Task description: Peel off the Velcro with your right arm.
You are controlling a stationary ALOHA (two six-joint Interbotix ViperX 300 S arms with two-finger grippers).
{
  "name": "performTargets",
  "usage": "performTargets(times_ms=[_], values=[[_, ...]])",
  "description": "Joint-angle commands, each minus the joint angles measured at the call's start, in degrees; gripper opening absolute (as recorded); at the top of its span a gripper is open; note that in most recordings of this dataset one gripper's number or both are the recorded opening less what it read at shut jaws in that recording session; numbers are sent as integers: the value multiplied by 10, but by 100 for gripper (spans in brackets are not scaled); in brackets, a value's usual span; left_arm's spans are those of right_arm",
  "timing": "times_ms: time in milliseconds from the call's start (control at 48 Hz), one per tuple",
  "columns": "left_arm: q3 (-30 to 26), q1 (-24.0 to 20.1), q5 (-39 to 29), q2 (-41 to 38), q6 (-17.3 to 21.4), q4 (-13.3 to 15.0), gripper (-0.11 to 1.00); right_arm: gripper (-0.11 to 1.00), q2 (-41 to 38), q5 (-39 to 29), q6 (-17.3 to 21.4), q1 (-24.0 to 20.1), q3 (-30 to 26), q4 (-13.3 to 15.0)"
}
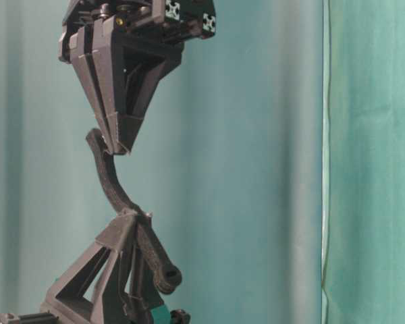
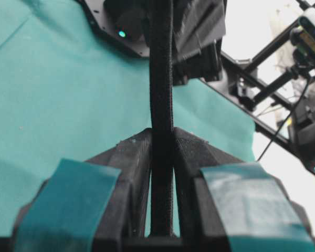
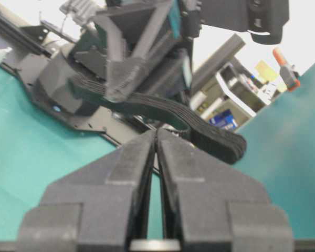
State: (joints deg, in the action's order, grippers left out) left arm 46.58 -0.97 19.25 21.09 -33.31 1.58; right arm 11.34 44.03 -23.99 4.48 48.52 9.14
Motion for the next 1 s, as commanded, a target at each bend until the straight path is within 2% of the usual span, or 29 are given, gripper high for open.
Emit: performTargets(times_ms=[0,979], values=[[-4,-4,11,4,0,1,10,-9,-2,4,2,-10,-17,1],[3,-5,48,4,3,1,10,-9,-74,0,3,-37,-67,1]])
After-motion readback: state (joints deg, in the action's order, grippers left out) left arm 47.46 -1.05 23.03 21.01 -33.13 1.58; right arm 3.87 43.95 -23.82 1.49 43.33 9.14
